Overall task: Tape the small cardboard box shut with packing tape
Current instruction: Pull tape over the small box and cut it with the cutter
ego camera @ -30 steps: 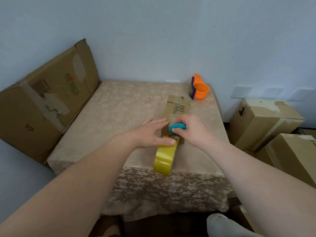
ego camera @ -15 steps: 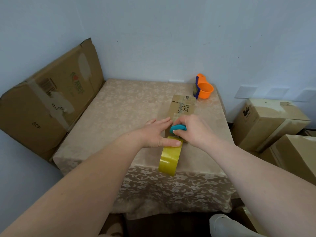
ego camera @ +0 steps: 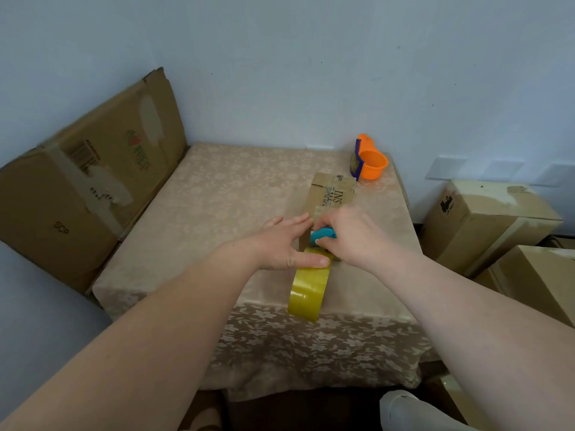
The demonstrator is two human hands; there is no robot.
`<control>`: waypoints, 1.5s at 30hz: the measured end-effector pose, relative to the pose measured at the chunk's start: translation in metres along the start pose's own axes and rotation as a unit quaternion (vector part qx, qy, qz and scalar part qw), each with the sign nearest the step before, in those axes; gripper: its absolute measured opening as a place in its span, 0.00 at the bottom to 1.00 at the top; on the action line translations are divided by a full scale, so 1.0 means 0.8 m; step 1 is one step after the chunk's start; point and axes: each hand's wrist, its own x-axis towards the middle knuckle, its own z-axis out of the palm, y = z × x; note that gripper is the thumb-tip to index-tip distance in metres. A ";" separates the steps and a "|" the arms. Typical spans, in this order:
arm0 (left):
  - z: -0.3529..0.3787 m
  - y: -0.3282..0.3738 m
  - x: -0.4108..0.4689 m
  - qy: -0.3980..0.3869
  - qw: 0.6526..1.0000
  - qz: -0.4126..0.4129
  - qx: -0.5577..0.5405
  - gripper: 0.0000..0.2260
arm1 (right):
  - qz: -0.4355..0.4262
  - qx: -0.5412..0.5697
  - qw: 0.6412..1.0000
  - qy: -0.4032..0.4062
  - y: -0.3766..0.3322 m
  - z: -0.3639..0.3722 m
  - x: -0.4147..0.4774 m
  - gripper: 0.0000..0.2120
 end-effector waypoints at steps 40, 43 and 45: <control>0.000 0.001 0.002 -0.011 1.000 -0.007 0.021 0.49 | -0.014 -0.049 0.999 0.007 -0.006 -0.014 -0.020 0.12; 0.000 0.000 0.002 -0.014 1.000 -0.008 0.022 0.51 | -0.004 -0.046 0.999 0.008 -0.005 -0.017 -0.019 0.13; 0.000 -0.001 0.002 -0.015 1.000 -0.006 0.024 0.51 | 0.001 -0.049 0.999 0.003 -0.002 -0.017 -0.018 0.13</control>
